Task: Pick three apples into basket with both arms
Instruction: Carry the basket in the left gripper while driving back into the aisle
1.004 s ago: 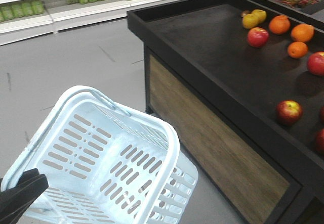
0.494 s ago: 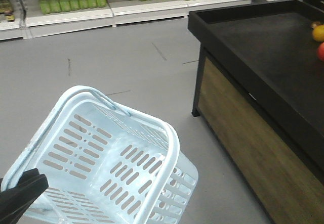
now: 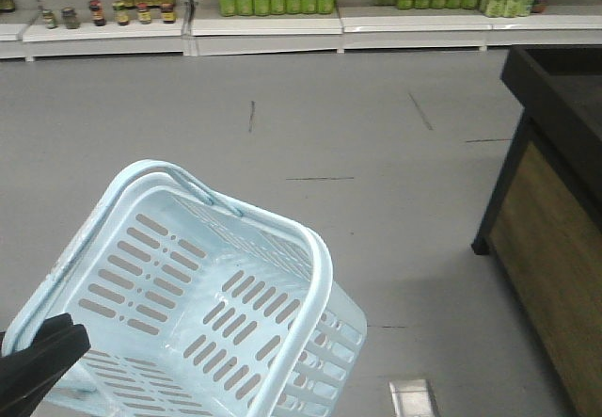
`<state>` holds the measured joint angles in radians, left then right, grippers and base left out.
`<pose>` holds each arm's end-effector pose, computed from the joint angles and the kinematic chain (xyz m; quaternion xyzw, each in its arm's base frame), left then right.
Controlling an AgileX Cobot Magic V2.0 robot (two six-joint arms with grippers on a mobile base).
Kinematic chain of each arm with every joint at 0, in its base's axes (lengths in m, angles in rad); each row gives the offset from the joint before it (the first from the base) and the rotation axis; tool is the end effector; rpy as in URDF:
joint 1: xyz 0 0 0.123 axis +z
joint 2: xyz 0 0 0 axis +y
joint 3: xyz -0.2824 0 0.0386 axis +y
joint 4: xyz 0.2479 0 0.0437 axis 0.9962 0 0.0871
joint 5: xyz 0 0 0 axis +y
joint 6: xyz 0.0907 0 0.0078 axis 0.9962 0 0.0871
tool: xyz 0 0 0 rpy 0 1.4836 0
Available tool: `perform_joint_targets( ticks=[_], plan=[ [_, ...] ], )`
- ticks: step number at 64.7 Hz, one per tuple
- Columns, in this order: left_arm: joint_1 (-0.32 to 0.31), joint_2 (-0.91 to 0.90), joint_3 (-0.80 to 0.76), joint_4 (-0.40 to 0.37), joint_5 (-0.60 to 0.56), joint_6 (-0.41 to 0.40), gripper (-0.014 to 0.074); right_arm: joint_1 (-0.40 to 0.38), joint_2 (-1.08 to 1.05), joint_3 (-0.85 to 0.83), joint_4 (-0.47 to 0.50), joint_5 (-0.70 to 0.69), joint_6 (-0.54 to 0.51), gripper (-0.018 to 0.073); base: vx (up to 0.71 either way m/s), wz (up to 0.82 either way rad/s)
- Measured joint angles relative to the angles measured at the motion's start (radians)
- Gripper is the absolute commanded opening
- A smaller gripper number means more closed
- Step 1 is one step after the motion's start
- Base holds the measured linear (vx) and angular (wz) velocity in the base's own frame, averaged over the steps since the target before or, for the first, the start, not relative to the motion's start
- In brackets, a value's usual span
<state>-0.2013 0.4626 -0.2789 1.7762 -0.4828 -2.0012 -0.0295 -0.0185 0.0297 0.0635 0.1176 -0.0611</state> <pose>0.0855 -0.0596 0.2649 0.1484 0.7535 -0.2998 0.5660 0.0563 -0.0010 0.1934 0.0088 0.7215 -0.0068 0.6923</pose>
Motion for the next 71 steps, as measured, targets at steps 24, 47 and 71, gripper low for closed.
perform_joint_targets(
  ticks=[24,47,71],
  plan=[
    [0.000,0.000,0.000,0.000,0.000,-0.001,-0.0007,0.000,0.000,0.000,0.000,0.000,0.000,-0.0008,0.16,0.59],
    [0.000,0.000,0.000,0.000,0.000,-0.001,-0.0008,0.000,0.000,0.000,0.000,0.000,0.000,-0.0008,0.15,0.42],
    [0.000,0.000,0.000,0.000,0.000,-0.001,-0.0006,0.000,0.000,0.000,0.000,0.000,0.000,-0.0008,0.12,0.20]
  ],
)
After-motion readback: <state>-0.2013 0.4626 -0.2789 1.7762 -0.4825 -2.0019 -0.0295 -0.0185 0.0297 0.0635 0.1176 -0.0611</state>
